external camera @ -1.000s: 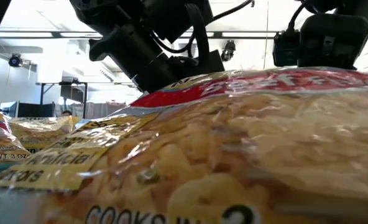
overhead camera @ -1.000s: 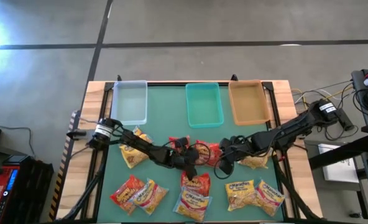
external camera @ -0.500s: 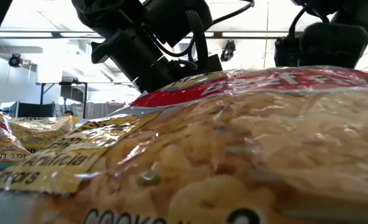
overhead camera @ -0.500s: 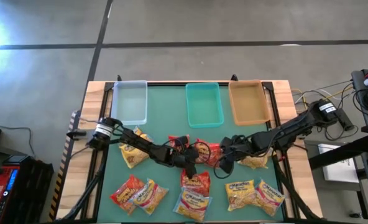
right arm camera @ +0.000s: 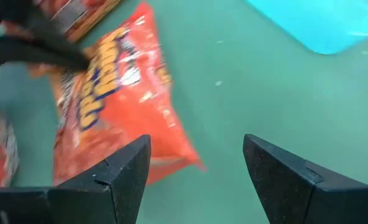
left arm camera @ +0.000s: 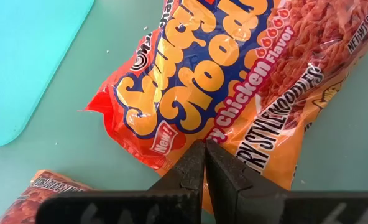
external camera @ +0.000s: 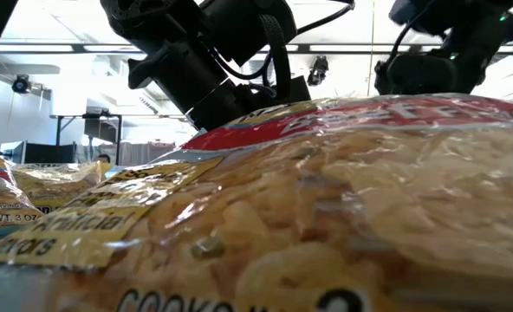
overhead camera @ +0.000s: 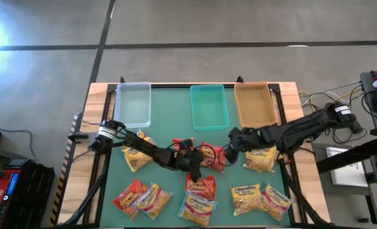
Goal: Sort Maruchan noodles
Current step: Put the orange noodle pack into the orange bin
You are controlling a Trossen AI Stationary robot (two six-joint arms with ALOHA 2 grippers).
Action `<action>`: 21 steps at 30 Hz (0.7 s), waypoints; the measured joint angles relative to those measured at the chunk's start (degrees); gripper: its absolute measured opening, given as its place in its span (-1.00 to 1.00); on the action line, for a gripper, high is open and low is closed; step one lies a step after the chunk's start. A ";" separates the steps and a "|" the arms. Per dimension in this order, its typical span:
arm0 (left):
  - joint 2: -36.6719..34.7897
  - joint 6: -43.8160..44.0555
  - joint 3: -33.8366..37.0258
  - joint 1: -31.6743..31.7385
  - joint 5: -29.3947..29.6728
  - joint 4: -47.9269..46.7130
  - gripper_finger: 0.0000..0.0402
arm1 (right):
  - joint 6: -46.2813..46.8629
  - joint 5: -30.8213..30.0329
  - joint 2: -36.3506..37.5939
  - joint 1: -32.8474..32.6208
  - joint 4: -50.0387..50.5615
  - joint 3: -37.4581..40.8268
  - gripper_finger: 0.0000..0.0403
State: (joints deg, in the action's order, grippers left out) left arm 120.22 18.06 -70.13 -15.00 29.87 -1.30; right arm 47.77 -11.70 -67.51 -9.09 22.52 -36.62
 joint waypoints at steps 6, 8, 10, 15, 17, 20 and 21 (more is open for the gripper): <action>0.02 0.00 0.00 0.16 -0.16 0.11 -1.00 | -0.38 4.48 3.43 5.47 -1.23 2.59 0.23; 0.02 0.00 0.01 0.32 -0.22 0.17 -1.00 | 0.59 6.52 4.26 6.82 -4.55 4.62 0.23; 0.02 0.00 0.02 0.53 -0.27 0.20 -1.00 | 1.61 9.18 4.80 7.80 -9.68 7.17 0.23; 0.07 -0.34 0.04 1.06 -0.18 0.22 -1.00 | 2.76 12.25 5.16 8.64 -19.16 11.23 0.22; 0.07 -0.64 0.06 1.25 -0.17 0.22 -1.00 | 3.31 12.38 4.58 8.65 -20.75 11.85 0.22; 0.13 -1.03 0.11 1.61 -0.04 0.18 -1.00 | 4.00 14.75 2.84 8.66 -24.14 12.56 0.22; 0.13 -1.03 0.13 1.70 0.08 0.17 -1.00 | 4.26 15.28 2.14 8.65 -25.05 12.63 0.22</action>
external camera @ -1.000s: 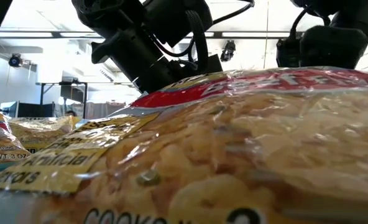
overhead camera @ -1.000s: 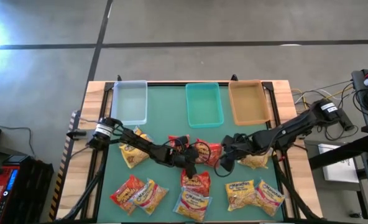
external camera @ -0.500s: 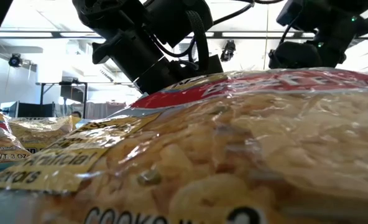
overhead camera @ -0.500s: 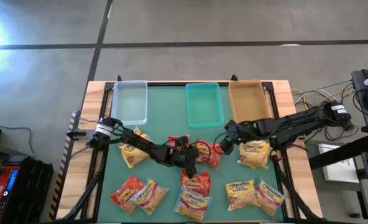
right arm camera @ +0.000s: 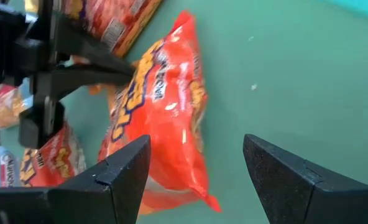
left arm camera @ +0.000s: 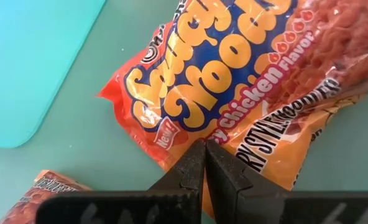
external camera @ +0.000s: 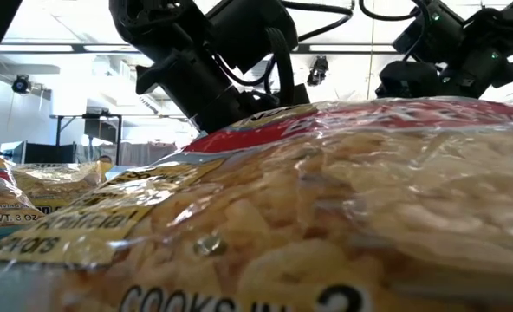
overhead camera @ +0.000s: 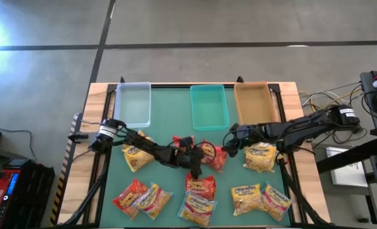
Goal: Sort Maruchan noodles
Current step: Put the orange noodle pack into the orange bin
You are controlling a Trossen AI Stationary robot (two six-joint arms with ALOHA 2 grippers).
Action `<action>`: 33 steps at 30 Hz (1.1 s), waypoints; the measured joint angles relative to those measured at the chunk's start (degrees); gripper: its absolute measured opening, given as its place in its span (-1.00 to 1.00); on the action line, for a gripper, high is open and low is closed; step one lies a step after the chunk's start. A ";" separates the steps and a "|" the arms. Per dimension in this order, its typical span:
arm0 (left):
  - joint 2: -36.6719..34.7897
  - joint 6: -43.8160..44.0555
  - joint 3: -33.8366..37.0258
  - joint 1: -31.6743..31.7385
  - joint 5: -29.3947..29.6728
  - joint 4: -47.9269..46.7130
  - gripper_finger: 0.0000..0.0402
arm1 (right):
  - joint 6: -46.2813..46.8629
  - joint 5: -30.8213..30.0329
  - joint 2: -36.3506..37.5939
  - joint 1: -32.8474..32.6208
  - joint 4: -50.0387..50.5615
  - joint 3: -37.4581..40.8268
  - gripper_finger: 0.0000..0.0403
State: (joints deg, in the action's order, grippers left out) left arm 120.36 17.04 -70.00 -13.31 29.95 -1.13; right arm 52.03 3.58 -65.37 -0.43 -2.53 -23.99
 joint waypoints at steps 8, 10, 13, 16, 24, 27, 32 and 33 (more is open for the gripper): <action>0.00 -0.04 0.00 0.22 0.01 0.05 -1.00 | 0.96 2.50 -5.03 -0.01 -6.24 0.02 0.22; 0.00 -0.04 0.00 0.22 0.01 0.05 -1.00 | 1.10 2.74 -6.10 -0.01 -8.05 0.02 0.22; 0.00 -0.05 0.00 0.25 -0.02 0.07 -1.00 | 1.11 3.12 -7.52 -0.04 -10.55 0.02 0.22; 0.00 -0.04 0.00 0.25 -0.02 0.10 -1.00 | 1.13 4.00 -8.81 -0.04 -11.92 0.02 0.22; 0.00 -0.07 0.00 0.33 0.04 0.46 -1.00 | 1.57 5.57 -12.83 -0.06 -16.07 0.02 0.12; 0.00 -0.07 0.02 0.33 0.14 0.54 -1.00 | 1.57 6.79 -13.92 -0.06 -17.25 0.02 0.04; 0.00 0.06 0.02 0.31 1.48 0.72 -1.00 | 1.47 7.15 -14.60 -0.06 -17.63 0.02 -0.11; 0.00 0.08 0.03 0.31 2.05 0.90 -1.00 | 1.45 7.18 -14.58 -0.06 -17.61 0.02 -0.14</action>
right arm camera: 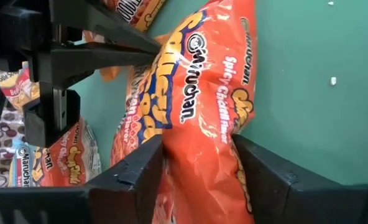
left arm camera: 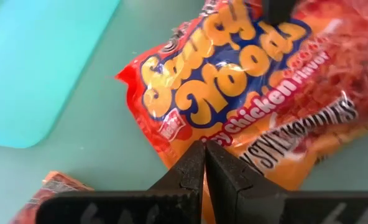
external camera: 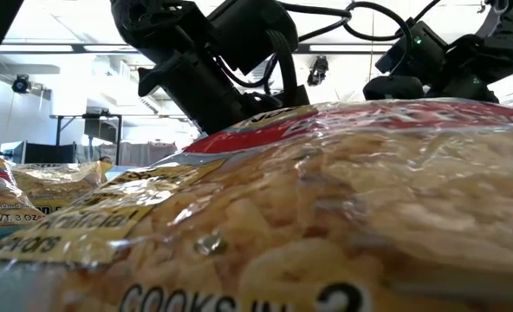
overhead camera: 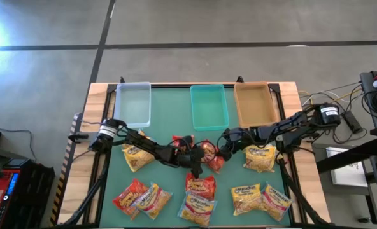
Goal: Sort Maruchan noodles
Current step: Put the orange noodle pack into the orange bin
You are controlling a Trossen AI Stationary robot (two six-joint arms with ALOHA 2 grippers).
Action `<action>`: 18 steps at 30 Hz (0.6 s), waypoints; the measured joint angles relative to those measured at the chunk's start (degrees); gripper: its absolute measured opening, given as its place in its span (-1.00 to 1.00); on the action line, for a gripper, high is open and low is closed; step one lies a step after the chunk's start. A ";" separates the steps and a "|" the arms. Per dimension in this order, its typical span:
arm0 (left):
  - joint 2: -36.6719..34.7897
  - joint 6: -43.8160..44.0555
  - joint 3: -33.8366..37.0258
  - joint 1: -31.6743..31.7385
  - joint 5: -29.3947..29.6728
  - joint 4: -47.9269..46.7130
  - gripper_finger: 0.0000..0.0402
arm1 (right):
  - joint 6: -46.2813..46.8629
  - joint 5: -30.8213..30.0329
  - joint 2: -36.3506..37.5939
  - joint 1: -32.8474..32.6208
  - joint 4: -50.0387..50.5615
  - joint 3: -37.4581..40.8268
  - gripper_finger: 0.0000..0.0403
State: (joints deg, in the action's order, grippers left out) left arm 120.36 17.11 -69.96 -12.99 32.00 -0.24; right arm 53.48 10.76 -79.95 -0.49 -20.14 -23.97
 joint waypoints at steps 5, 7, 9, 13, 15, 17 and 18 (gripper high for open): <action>0.00 0.10 0.01 0.02 0.54 0.88 -1.00 | -0.04 0.28 0.42 0.00 0.09 0.00 -0.33; 0.00 0.27 0.01 0.02 0.56 1.15 -1.00 | -0.09 0.47 0.69 0.00 0.19 0.00 -0.41; 0.00 0.59 0.01 0.02 0.58 1.28 -1.00 | -0.52 1.21 0.77 0.00 0.11 0.00 -0.49; 0.00 1.37 0.01 0.01 0.60 1.34 -1.00 | -0.85 1.50 0.77 0.00 0.09 0.00 -0.63; 0.00 1.65 0.01 0.00 0.66 1.44 -1.00 | -1.45 1.69 0.77 0.00 0.09 0.00 -0.69; -0.03 1.89 -0.17 0.00 0.69 1.38 -1.00 | -1.62 1.86 0.77 0.00 0.09 0.00 -0.74; -0.04 1.92 -0.36 0.00 0.69 1.31 -1.00 | -1.84 2.12 0.77 0.00 0.09 0.00 -0.77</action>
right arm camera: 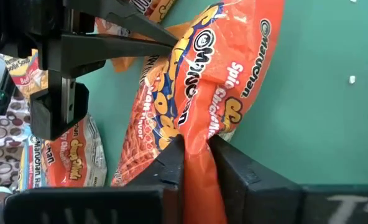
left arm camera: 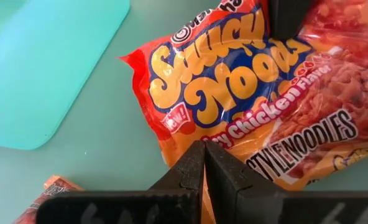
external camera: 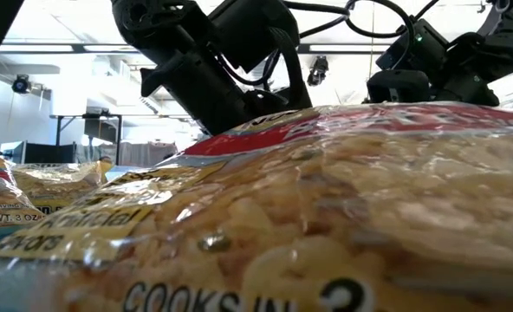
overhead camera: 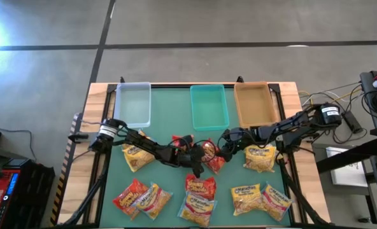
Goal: Sort Maruchan noodles
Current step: Put the orange noodle pack into the orange bin
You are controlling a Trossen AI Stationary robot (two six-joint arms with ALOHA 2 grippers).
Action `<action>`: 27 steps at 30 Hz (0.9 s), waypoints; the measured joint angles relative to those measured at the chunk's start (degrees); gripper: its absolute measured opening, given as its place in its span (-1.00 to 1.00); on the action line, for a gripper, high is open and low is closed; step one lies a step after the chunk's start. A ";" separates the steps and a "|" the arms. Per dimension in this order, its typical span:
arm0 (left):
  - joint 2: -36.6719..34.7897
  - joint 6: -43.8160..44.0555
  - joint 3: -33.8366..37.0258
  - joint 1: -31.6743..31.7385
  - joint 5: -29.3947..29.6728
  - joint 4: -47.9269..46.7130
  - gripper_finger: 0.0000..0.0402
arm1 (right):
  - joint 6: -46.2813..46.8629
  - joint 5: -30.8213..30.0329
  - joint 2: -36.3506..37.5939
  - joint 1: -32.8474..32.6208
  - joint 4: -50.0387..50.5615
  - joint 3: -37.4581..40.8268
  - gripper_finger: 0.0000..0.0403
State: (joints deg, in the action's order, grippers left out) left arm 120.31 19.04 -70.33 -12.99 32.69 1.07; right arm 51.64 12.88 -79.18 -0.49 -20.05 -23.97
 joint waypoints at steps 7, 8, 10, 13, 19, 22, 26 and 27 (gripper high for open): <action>-0.09 -0.01 -1.37 -0.02 -0.04 0.00 -1.00 | -1.35 1.91 0.04 0.00 0.09 0.00 -0.91; -0.09 -0.02 -1.59 -0.02 -0.07 -0.22 -1.00 | -1.38 2.16 0.04 0.00 0.13 0.00 -0.92; -0.20 -0.03 -1.95 -0.03 -0.16 -1.02 -1.00 | -1.44 2.53 0.04 0.00 0.27 0.00 -0.93; -0.99 -0.04 -2.25 -0.13 -0.17 -2.05 -1.00 | -1.46 2.77 0.04 0.00 0.62 -0.02 -0.93; -4.02 0.60 -1.94 -0.55 -0.04 -4.71 -1.00 | -3.26 3.11 1.40 0.00 2.06 -0.02 -0.93; -5.06 0.95 -1.42 -0.73 0.58 -5.52 -1.00 | -4.80 3.17 3.05 0.00 3.61 -0.45 -0.94; -6.28 1.24 -1.00 -0.76 0.94 -5.48 -1.00 | -8.23 3.15 5.58 0.00 9.67 -2.66 -0.94; -6.71 1.24 -0.99 -0.76 0.98 -5.36 -1.00 | -9.32 3.15 6.31 0.00 11.38 -3.47 -0.94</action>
State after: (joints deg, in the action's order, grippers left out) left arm 113.60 20.27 -71.32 -13.76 33.67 -4.29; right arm 42.33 16.03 -72.86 -0.49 -8.67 -27.44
